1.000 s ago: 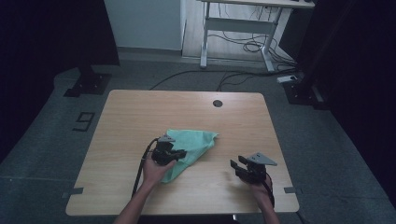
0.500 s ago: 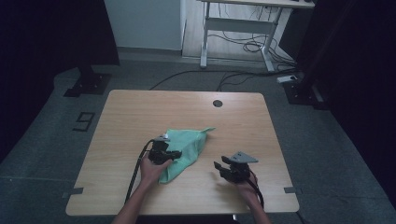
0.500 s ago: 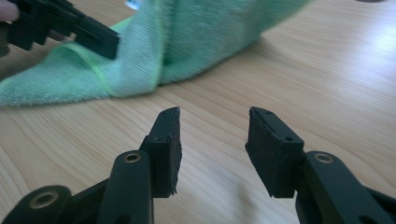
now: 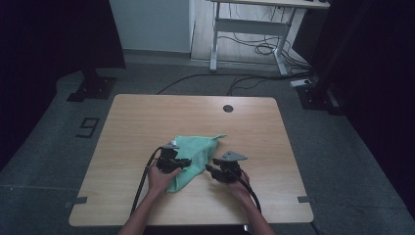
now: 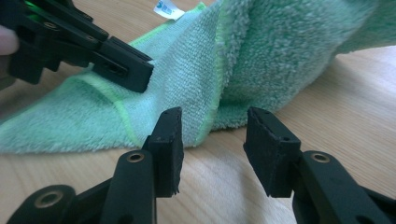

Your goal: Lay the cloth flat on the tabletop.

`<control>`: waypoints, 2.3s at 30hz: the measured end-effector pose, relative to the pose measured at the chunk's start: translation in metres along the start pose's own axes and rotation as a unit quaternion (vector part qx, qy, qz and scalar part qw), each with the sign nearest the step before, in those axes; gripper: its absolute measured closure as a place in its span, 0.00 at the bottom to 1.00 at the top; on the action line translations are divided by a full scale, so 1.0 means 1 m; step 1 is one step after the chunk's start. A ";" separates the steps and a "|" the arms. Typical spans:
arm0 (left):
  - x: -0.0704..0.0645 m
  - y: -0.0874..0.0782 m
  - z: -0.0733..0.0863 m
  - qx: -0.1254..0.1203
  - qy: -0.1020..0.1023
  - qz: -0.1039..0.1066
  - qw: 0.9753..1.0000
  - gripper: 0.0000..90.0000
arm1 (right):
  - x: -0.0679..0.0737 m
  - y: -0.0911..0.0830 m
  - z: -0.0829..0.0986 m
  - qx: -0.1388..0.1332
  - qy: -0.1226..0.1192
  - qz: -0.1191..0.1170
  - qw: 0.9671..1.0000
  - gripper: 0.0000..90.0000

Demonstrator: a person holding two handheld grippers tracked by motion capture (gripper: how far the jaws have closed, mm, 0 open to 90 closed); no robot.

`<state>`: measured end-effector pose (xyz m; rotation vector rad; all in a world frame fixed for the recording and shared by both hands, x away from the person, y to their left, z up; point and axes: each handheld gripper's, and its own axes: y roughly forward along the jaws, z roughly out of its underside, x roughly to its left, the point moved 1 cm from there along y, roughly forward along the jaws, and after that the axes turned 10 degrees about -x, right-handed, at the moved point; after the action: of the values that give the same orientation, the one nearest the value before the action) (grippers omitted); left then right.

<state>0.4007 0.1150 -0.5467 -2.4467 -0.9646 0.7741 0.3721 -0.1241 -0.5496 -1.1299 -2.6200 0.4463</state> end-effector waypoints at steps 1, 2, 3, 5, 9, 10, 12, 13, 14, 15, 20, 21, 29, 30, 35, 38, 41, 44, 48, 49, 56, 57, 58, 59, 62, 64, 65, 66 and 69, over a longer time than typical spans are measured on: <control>0.000 0.000 0.000 0.000 0.000 0.001 1.000 0.94 | 0.000 0.003 0.001 0.002 0.002 -0.001 1.000 0.62; -0.001 0.000 0.000 0.001 0.003 0.001 1.000 0.94 | 0.000 0.005 0.001 0.004 0.003 -0.002 1.000 0.62; -0.001 0.000 0.000 0.000 0.003 0.000 1.000 0.94 | -0.001 0.007 0.002 0.005 0.005 -0.003 1.000 0.62; -0.001 0.001 0.000 0.001 0.002 0.001 1.000 0.94 | -0.001 0.012 0.001 0.008 0.009 -0.005 1.000 0.64; -0.001 0.001 0.000 0.002 0.003 0.000 1.000 0.94 | 0.001 0.017 -0.002 0.017 0.007 -0.008 1.000 0.68; -0.001 0.001 0.000 0.002 0.003 0.000 1.000 0.94 | 0.001 0.019 -0.003 0.023 0.006 -0.005 1.000 0.72; -0.001 0.001 0.000 0.003 0.003 -0.001 1.000 0.93 | 0.003 0.023 -0.005 0.027 0.006 -0.002 1.000 0.86; -0.001 0.001 0.000 0.004 0.004 0.000 1.000 0.93 | 0.003 0.023 -0.005 0.027 0.006 -0.002 1.000 0.86; -0.001 0.000 0.000 0.004 0.004 -0.001 1.000 0.92 | 0.003 0.023 -0.005 0.029 0.006 0.002 1.000 0.90; -0.001 0.000 0.001 0.004 0.004 -0.002 1.000 0.91 | 0.004 0.023 -0.006 0.032 0.008 0.004 0.999 0.93; -0.002 -0.010 -0.001 -0.013 0.009 0.003 1.000 0.83 | 0.005 0.017 -0.009 0.037 0.009 -0.006 0.999 0.96; -0.002 -0.016 -0.003 -0.021 0.012 -0.002 1.000 0.81 | 0.005 0.014 -0.010 0.036 0.010 -0.007 0.999 0.96; 0.005 -0.028 -0.012 -0.054 0.012 -0.017 0.998 0.75 | 0.001 -0.008 -0.018 0.019 0.009 -0.013 1.000 0.96; 0.008 -0.025 -0.012 -0.050 0.007 -0.014 0.999 0.75 | 0.001 -0.010 -0.018 0.018 0.010 -0.014 1.000 0.96; 0.013 -0.011 -0.007 -0.022 0.000 -0.017 1.000 0.74 | -0.003 -0.022 -0.019 0.009 0.013 -0.021 1.000 0.96; 0.012 -0.005 -0.004 -0.005 0.010 -0.027 1.000 0.74 | -0.004 -0.027 -0.020 0.005 0.016 -0.021 1.000 0.96; 0.011 -0.002 -0.002 0.002 0.019 -0.039 0.999 0.75 | -0.007 -0.036 -0.020 -0.001 0.021 -0.019 1.000 0.96; 0.009 -0.002 -0.002 0.004 0.023 -0.046 0.999 0.75 | -0.010 -0.046 -0.018 -0.002 0.026 -0.015 1.000 0.96; 0.006 -0.001 -0.002 0.010 0.035 -0.056 0.998 0.76 | -0.016 -0.061 -0.013 0.007 0.035 -0.008 0.999 0.96; 0.006 -0.001 -0.002 0.011 0.039 -0.059 0.997 0.76 | -0.018 -0.071 -0.010 0.012 0.041 -0.006 0.999 0.96; 0.002 -0.002 0.000 0.010 0.054 -0.066 0.996 0.74 | -0.028 -0.100 0.006 0.026 0.055 0.019 0.998 0.95; 0.002 -0.002 0.000 0.011 0.055 -0.066 0.996 0.74 | -0.029 -0.103 0.008 0.026 0.057 0.022 0.998 0.94; 0.001 -0.003 0.000 0.012 0.057 -0.067 0.996 0.74 | -0.030 -0.107 0.012 0.027 0.059 0.025 0.998 0.94; 0.001 -0.003 0.001 0.011 0.060 -0.066 0.996 0.74 | -0.030 -0.110 0.015 0.025 0.059 0.030 0.998 0.92; 0.001 -0.005 0.003 0.008 0.060 -0.065 0.996 0.74 | -0.032 -0.116 0.022 0.002 0.072 0.020 0.997 0.82; 0.002 -0.006 0.003 0.007 0.058 -0.064 0.996 0.74 | -0.033 -0.117 0.028 0.007 0.075 0.016 0.997 0.75; 0.002 -0.006 0.004 0.007 0.057 -0.063 0.996 0.74 | -0.032 -0.118 0.030 0.008 0.072 0.015 0.997 0.73; 0.003 -0.006 0.004 0.006 0.058 -0.063 0.996 0.74 | -0.031 -0.119 0.032 0.008 0.072 0.014 0.997 0.72; 0.001 -0.006 0.005 0.003 0.061 -0.066 0.996 0.74 | -0.023 -0.120 0.034 0.005 0.059 0.018 0.998 0.64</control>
<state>0.3956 0.1208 -0.5476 -2.3657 -1.0625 0.5741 0.2966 -0.2252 -0.5389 -1.1643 -2.4969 0.3855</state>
